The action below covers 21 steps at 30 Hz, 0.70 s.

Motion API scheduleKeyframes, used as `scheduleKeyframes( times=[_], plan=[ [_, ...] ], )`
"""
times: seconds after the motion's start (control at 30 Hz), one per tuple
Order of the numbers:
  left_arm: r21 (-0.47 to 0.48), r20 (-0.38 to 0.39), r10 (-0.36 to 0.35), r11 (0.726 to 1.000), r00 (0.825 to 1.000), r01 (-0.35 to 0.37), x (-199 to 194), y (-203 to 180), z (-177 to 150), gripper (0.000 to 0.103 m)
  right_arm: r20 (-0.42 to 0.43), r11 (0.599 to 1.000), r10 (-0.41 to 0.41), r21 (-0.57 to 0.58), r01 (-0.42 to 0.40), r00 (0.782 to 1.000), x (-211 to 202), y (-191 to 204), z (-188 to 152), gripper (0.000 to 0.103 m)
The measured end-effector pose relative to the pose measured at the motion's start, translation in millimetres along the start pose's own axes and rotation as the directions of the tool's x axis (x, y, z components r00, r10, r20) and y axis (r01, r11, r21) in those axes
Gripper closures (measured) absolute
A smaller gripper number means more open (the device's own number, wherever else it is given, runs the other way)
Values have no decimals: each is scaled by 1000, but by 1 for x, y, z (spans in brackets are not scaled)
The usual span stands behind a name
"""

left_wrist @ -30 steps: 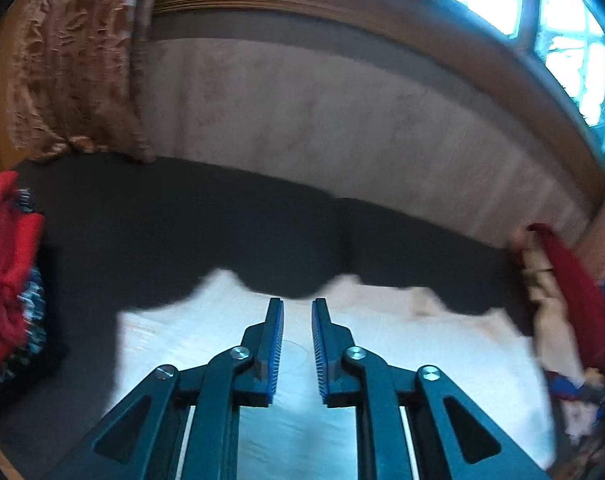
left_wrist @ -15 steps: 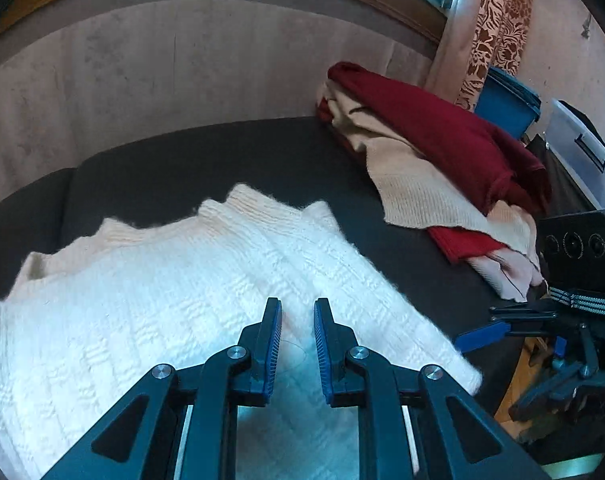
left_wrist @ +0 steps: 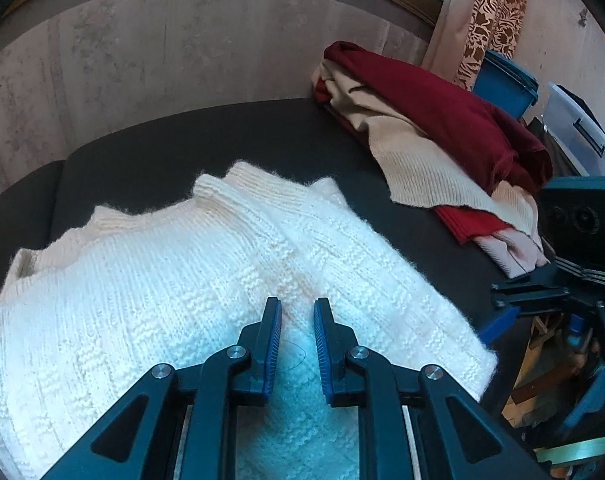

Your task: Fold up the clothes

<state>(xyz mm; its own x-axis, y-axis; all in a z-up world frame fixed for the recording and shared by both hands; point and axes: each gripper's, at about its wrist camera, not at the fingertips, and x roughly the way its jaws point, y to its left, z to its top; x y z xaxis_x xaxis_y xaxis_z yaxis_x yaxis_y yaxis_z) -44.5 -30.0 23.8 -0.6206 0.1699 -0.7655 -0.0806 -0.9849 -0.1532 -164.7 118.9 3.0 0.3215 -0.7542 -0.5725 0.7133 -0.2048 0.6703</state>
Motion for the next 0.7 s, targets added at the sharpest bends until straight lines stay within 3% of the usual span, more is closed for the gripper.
scheduleKeyframes(
  times=[0.23, 0.37, 0.5, 0.63, 0.7],
  plan=[
    [21, 11, 3, 1000, 1000, -4, 1, -2, 6, 87, -19, 999, 15, 36, -15, 1000, 11, -18, 26, 0],
    [11, -4, -11, 1000, 1000, 11, 7, 1, 5, 87, -90, 987, 148, 74, -141, 985, 22, -14, 20, 0],
    [2, -18, -43, 999, 999, 43, 13, 0, 6, 87, -142, 956, 288, 100, -275, 947, 33, -6, 18, 0],
    [5, -22, -51, 999, 998, 51, 12, 0, 3, 87, -27, 945, 310, 116, -305, 950, 37, -14, 38, 0],
    [18, -32, -63, 998, 997, 64, 13, -3, 2, 87, -52, 930, 352, 131, -343, 935, 45, -12, 36, 0]
  ],
)
